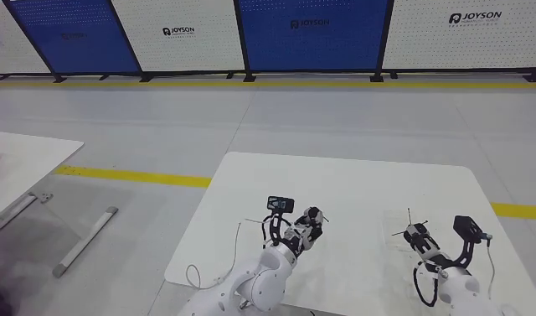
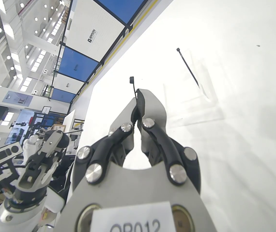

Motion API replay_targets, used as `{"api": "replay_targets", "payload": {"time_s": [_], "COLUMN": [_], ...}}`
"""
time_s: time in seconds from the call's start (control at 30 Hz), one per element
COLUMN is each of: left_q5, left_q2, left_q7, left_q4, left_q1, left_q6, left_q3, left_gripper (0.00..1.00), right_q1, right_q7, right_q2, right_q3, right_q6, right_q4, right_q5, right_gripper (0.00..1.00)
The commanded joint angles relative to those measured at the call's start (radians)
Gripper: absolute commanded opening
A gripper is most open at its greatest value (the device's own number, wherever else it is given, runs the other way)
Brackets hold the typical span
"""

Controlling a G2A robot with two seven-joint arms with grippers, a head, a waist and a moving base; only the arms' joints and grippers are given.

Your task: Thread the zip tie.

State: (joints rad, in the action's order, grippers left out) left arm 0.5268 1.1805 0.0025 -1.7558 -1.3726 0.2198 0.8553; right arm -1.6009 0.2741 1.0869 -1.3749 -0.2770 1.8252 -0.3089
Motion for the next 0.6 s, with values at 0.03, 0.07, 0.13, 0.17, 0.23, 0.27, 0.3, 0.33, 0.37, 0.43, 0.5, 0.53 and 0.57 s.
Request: {"api": "replay_targets", "payload": {"time_s": [0.03,0.07,0.13,0.17,0.23,0.27,0.3,0.33,0.37,0.43,0.5,0.53,0.57], "left_q5": [-0.052,-0.052,-0.052,-0.052,-0.052,-0.052,-0.052,-0.052,-0.052,-0.052,-0.052,-0.052,-0.052], "left_q2": [-0.003,-0.003,-0.003,-0.003,-0.003,-0.003,-0.003,-0.003,-0.003,-0.003,-0.003,-0.003,-0.003], "left_q7": [-0.013,0.0,0.0,0.0,0.0,0.0,0.0,0.0,0.0,0.0,0.0,0.0,0.0], "left_q4": [-0.028,-0.032,-0.032,-0.032,-0.032,-0.032,-0.032,-0.032,-0.032,-0.032,-0.032,-0.032,-0.032], "left_q1": [-0.016,-0.02,-0.02,-0.02,-0.02,-0.02,-0.02,-0.02,-0.02,-0.02,-0.02,-0.02,-0.02], "left_q6": [-0.017,-0.013,-0.013,-0.013,-0.013,-0.013,-0.013,-0.013,-0.013,-0.013,-0.013,-0.013,-0.013], "left_q3": [0.03,0.036,0.036,0.036,0.036,0.036,0.036,0.036,0.036,0.036,0.036,0.036,0.036], "left_gripper": [0.0,0.0,0.0,0.0,0.0,0.0,0.0,0.0,0.0,0.0,0.0,0.0,0.0], "right_q1": [0.0,0.0,0.0,0.0,0.0,0.0,0.002,0.004,0.006,0.015,0.025,0.034,0.041], "right_q7": [0.0,0.0,0.0,0.0,0.0,-0.003,-0.018,-0.026,-0.032,-0.048,-0.063,-0.069,-0.071], "right_q2": [0.0,0.0,0.0,0.0,0.0,0.0,0.002,0.005,0.007,0.014,0.02,0.024,0.027], "right_q3": [0.0,0.0,0.0,0.0,0.0,-0.001,-0.001,0.0,0.002,0.011,0.028,0.042,0.053], "right_q6": [0.0,0.0,0.0,0.0,0.0,0.001,0.005,0.007,0.011,0.019,0.023,0.03,0.037], "right_q4": [0.0,0.0,0.0,0.0,0.0,-0.001,-0.005,-0.005,-0.003,0.001,0.005,0.006,0.005], "right_q5": [0.0,0.0,0.0,0.0,0.0,0.0,0.006,0.02,0.039,0.082,0.105,0.124,0.136], "right_gripper": [0.0,0.0,0.0,0.0,0.0,0.0,0.0,0.0,0.0,0.0,0.0,0.0,0.0]}}
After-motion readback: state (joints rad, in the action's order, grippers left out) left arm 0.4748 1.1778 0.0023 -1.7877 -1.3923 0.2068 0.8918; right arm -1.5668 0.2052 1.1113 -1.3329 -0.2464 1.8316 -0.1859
